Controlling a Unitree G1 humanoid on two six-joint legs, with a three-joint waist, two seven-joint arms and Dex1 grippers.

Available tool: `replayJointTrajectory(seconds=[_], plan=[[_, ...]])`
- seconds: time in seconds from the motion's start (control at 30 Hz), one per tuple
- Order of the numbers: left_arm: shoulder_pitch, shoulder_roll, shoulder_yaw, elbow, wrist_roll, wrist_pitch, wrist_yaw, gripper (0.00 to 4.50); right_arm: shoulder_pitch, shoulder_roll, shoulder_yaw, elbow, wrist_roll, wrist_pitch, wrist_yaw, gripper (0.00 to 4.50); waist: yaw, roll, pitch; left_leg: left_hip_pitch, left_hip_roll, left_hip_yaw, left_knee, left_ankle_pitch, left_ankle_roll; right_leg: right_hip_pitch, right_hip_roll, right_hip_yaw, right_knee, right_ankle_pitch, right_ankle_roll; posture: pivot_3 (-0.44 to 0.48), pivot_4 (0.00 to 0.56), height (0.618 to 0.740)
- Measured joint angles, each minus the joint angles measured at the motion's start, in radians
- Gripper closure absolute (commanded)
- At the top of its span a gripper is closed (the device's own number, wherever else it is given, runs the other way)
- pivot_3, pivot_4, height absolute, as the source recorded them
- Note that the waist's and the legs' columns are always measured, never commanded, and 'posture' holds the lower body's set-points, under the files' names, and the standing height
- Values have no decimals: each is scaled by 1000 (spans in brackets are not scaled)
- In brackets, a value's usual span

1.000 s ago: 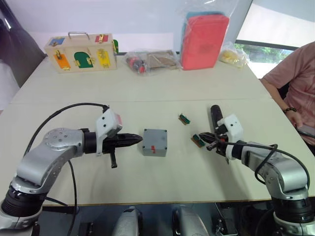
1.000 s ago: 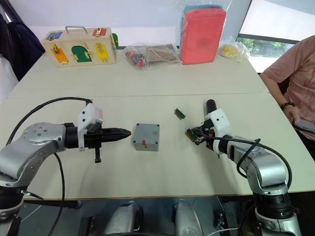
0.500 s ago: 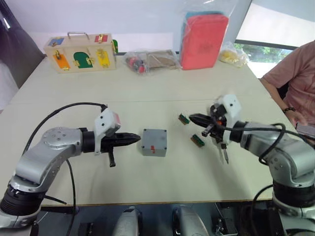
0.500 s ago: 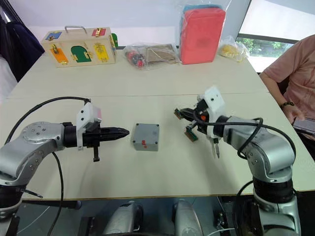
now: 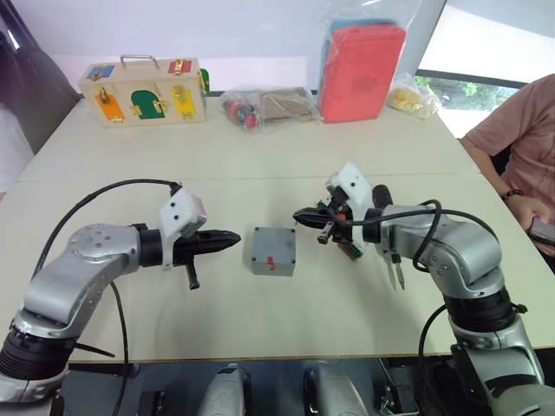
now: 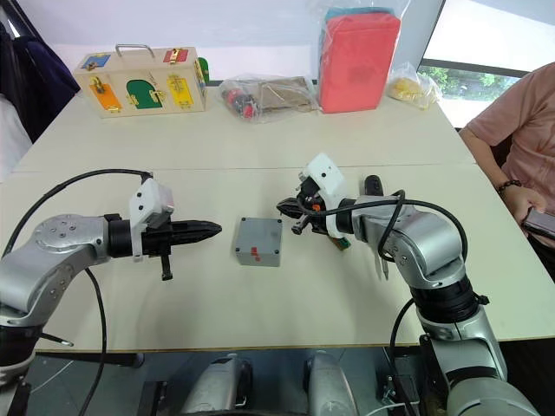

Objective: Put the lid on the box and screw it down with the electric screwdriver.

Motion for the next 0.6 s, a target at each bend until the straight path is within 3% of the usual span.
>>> replayJointTrajectory(seconds=[0.6], plan=[[50, -2, 2, -17, 1, -2, 36, 4500, 0, 29, 45, 49, -48, -43, 8, 4468, 0, 0, 0, 0, 0, 0, 0, 0, 0, 0, 0, 0, 0, 0, 0, 0, 150, 730]])
